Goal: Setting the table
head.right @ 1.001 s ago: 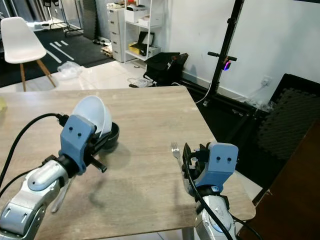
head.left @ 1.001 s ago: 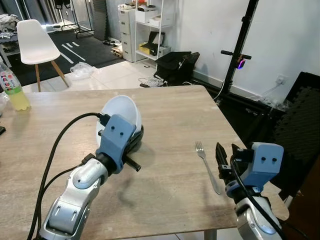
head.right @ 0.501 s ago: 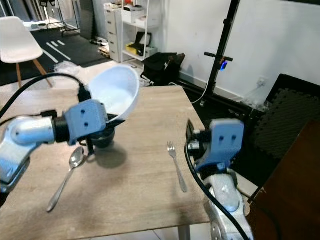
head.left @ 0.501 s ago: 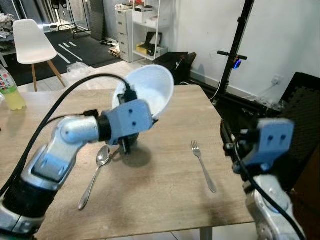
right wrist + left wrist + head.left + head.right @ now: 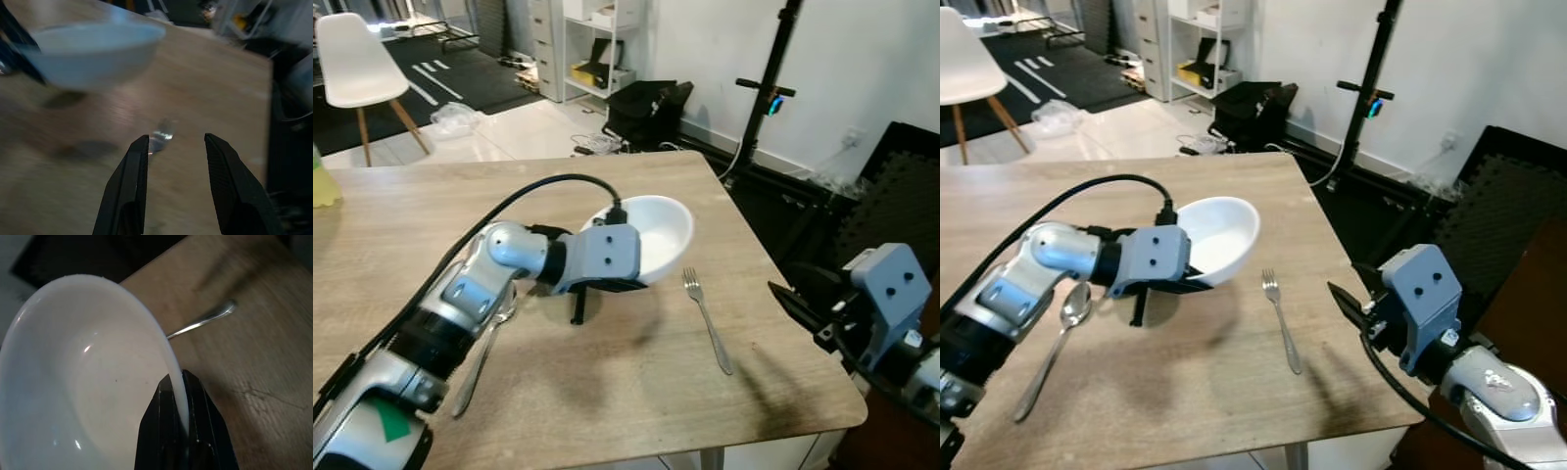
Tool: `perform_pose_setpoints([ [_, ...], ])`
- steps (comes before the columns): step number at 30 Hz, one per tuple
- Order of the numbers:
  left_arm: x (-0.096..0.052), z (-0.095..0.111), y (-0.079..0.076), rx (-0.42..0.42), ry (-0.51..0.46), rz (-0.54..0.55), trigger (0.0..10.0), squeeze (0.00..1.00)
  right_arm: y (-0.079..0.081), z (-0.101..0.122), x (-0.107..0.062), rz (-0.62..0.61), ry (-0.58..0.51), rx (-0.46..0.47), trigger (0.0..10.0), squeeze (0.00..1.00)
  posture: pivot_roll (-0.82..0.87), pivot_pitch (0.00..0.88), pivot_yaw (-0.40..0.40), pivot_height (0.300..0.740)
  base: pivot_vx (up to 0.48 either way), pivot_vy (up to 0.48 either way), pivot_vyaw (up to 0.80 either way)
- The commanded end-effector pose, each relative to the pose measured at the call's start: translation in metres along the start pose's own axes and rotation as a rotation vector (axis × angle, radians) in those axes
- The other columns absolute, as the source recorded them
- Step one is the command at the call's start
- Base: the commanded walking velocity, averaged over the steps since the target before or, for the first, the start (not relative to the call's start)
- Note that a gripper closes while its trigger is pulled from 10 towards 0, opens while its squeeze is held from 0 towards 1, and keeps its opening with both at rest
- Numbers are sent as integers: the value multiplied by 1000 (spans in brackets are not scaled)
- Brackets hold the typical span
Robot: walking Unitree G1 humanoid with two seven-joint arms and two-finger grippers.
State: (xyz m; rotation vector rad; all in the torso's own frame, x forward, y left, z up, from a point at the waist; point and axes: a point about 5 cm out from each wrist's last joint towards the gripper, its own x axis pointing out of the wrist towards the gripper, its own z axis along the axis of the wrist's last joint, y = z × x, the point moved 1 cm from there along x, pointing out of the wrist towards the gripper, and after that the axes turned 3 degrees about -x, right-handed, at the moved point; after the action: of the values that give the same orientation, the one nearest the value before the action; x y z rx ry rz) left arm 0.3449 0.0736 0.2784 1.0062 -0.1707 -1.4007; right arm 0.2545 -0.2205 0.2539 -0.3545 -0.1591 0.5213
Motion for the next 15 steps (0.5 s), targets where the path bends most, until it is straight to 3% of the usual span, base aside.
perform_pose_setpoints([
  [1,1,-2,-4,38,23,-72,10000,0,7,3,-3,60,-16,96,10000,0,-24,133,61,740,0,0,0],
  [3,0,-5,-11,60,22,-140,10000,0,13,2,-5,105,-19,159,10000,0,-34,135,61,740,0,0,0],
  [6,0,-9,-20,94,39,-180,10000,0,19,0,-8,151,-3,177,10000,0,-37,136,55,740,0,0,0],
  [15,9,-28,-33,204,126,-199,10000,0,26,-1,-6,208,7,203,10000,0,-35,140,41,740,0,0,0],
])
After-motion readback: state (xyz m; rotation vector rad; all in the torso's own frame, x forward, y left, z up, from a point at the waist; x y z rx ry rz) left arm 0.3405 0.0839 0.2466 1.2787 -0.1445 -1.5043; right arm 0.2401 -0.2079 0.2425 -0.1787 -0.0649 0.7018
